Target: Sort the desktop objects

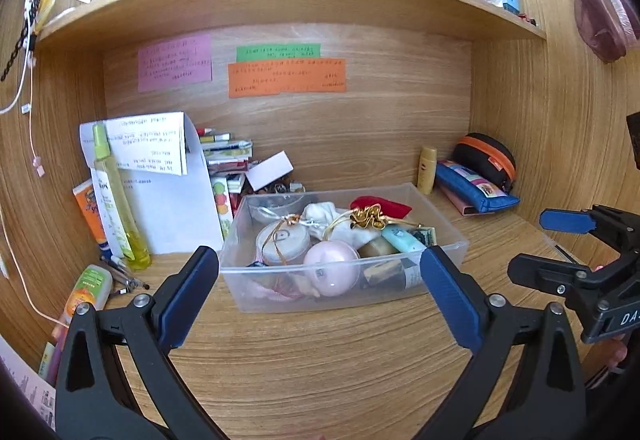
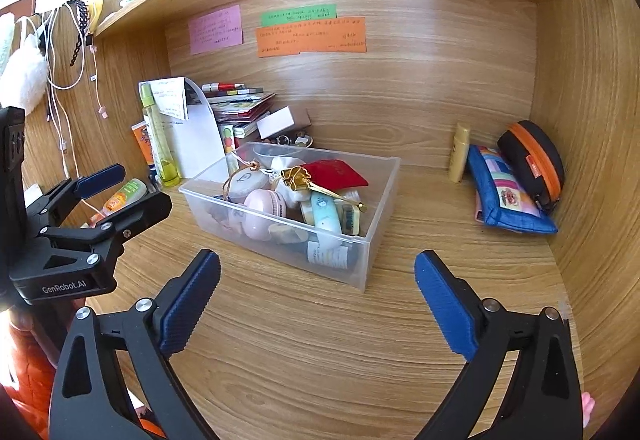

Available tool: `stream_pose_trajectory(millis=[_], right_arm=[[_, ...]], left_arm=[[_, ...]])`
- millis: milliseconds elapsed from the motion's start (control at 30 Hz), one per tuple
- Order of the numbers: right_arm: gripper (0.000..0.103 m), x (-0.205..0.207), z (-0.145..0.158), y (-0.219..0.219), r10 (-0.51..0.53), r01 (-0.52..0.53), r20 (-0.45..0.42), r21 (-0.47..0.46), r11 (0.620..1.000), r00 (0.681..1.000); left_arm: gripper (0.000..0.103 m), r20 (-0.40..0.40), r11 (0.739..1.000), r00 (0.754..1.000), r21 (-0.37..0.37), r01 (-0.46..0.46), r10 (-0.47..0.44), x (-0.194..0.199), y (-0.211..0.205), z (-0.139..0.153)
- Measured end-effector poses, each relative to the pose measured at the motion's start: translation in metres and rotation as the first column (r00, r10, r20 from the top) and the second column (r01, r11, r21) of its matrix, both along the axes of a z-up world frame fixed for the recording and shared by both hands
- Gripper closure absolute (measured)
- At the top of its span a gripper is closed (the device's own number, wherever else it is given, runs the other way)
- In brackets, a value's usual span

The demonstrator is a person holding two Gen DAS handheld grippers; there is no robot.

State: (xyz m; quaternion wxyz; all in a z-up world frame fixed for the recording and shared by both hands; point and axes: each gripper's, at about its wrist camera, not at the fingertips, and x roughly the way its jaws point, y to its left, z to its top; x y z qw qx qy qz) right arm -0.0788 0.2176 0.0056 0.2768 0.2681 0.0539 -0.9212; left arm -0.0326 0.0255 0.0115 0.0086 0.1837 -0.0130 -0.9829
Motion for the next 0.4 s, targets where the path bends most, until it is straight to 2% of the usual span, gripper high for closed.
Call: stream_pose_trajectory(millis=[300, 400], right_arm=[[0.005, -0.007, 0.000, 0.003, -0.007, 0.007, 0.004, -0.015, 1.000, 1.000], [0.005, -0.011, -0.002, 0.002, -0.008, 0.008, 0.009, -0.009, 1.000, 1.000]], left_arm=[[0.001, -0.025, 1.000, 1.000, -0.011, 0.002, -0.002, 0.006, 0.000, 0.003], [0.001, -0.008, 1.000, 1.000, -0.013, -0.007, 0.007, 0.004, -0.002, 0.002]])
